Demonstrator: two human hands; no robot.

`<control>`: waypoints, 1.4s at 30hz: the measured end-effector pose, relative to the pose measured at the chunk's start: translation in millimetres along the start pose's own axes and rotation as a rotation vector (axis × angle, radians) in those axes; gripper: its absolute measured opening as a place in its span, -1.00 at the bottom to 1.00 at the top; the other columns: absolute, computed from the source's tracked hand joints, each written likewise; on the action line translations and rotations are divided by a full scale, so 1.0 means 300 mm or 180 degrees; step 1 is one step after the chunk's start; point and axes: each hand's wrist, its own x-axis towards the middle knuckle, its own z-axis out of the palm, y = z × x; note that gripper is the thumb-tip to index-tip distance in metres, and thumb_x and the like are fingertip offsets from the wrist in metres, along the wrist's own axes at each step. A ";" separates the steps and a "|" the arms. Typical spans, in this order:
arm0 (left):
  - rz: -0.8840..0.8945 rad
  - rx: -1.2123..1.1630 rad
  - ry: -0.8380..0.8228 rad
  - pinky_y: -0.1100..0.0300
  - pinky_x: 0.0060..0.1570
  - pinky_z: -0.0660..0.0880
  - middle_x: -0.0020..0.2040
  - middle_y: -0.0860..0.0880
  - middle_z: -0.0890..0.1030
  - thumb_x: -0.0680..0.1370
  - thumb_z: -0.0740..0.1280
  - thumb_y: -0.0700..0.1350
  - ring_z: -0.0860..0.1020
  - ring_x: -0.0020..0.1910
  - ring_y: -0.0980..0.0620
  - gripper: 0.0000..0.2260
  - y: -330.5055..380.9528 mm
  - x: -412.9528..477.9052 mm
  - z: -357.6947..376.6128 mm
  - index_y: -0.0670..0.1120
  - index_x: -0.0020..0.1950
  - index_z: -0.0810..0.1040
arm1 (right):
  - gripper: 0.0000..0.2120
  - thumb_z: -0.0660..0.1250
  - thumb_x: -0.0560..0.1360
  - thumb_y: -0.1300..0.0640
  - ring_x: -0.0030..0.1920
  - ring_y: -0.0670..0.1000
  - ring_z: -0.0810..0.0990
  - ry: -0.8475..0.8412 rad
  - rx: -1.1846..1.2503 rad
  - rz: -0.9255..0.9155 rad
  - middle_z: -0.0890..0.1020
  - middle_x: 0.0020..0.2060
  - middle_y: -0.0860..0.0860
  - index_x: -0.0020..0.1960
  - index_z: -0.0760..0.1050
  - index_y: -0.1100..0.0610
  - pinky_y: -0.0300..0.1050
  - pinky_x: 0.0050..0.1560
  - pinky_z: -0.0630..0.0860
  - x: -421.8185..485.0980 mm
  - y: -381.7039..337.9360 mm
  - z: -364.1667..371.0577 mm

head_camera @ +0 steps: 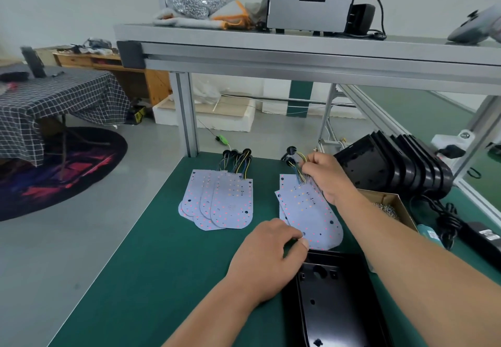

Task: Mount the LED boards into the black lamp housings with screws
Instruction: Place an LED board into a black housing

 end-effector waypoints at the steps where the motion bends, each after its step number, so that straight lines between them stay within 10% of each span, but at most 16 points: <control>1: 0.0000 0.0038 -0.0012 0.16 0.09 0.49 -0.02 0.20 0.49 0.65 0.19 0.23 0.47 0.05 0.18 -0.71 -0.001 0.000 0.001 0.10 0.09 0.61 | -0.95 0.37 0.48 0.30 -0.21 0.06 0.38 -0.0002 0.0027 0.0075 0.46 -0.25 0.13 -0.12 0.52 0.28 -0.05 -0.17 0.29 0.004 -0.010 -0.003; 6: 0.0068 0.0163 0.0023 0.21 0.27 0.41 0.19 0.19 0.53 0.64 0.19 0.22 0.42 0.22 0.17 -0.63 -0.008 -0.001 0.006 0.08 0.30 0.62 | -0.56 0.45 0.50 -0.05 -0.45 0.00 0.23 -0.0258 -0.0903 0.0165 0.28 -0.45 0.00 -0.36 0.27 0.08 -0.12 -0.39 0.14 0.023 -0.060 -0.002; 13: 0.0031 0.0551 -0.0001 0.12 0.44 0.32 0.41 0.16 0.40 0.64 0.16 0.27 0.32 0.39 0.11 -0.52 -0.015 0.002 0.008 0.10 0.46 0.55 | -0.77 0.34 0.69 0.14 -0.13 0.00 0.62 -0.0085 -0.0327 -0.0598 0.69 -0.15 0.13 0.00 0.68 0.26 -0.10 -0.06 0.47 0.025 -0.031 -0.001; 18: 0.0206 0.0951 -0.0314 0.01 0.51 0.15 0.66 0.23 0.21 0.71 -0.01 0.23 0.14 0.56 0.11 -0.55 -0.010 0.004 0.013 0.23 0.55 0.42 | -0.80 0.32 0.71 0.09 -0.31 -0.06 0.58 -0.0601 -0.0650 -0.0540 0.68 -0.35 0.08 0.03 0.70 0.12 -0.17 -0.18 0.48 0.026 -0.026 -0.048; 31: -0.0053 0.1023 -0.0078 0.11 0.39 0.26 0.36 0.17 0.53 0.67 -0.13 0.19 0.33 0.43 0.08 -0.47 -0.015 0.004 0.030 0.10 0.22 0.61 | -0.68 0.31 0.64 -0.02 -0.38 0.02 0.38 0.0662 -0.1461 -0.1292 0.46 -0.46 -0.03 -0.28 0.52 -0.02 -0.01 -0.26 0.32 -0.001 -0.195 -0.213; 34: -0.0105 0.1047 0.0051 0.12 0.38 0.31 0.23 0.09 0.59 0.65 -0.21 0.17 0.38 0.33 0.01 -0.42 -0.026 0.015 0.035 0.04 0.07 0.60 | -0.75 0.36 0.58 0.02 -0.37 0.06 0.39 0.0838 -0.0486 -0.1204 0.49 -0.40 0.24 -0.19 0.63 0.13 -0.08 -0.28 0.32 -0.040 -0.245 -0.246; 37: -0.0096 0.1075 0.0054 0.15 0.41 0.28 0.26 0.07 0.59 0.66 -0.23 0.15 0.39 0.32 -0.01 -0.41 -0.031 0.018 0.037 0.03 0.09 0.59 | -0.78 0.35 0.62 0.18 -0.42 0.06 0.39 0.0980 0.1062 -0.1010 0.45 -0.51 0.09 -0.17 0.66 0.15 -0.14 -0.29 0.35 -0.106 -0.295 -0.271; 42: -0.0129 0.0410 0.0320 0.10 0.49 0.28 0.49 0.05 0.46 0.66 0.04 0.15 0.36 0.47 0.02 -0.50 -0.019 0.008 0.012 0.00 0.52 0.46 | -0.76 0.28 0.71 0.12 -0.35 0.05 0.44 0.0826 0.2107 -0.0849 0.40 -0.48 0.01 -0.04 0.63 0.21 -0.17 -0.25 0.46 -0.291 -0.302 -0.246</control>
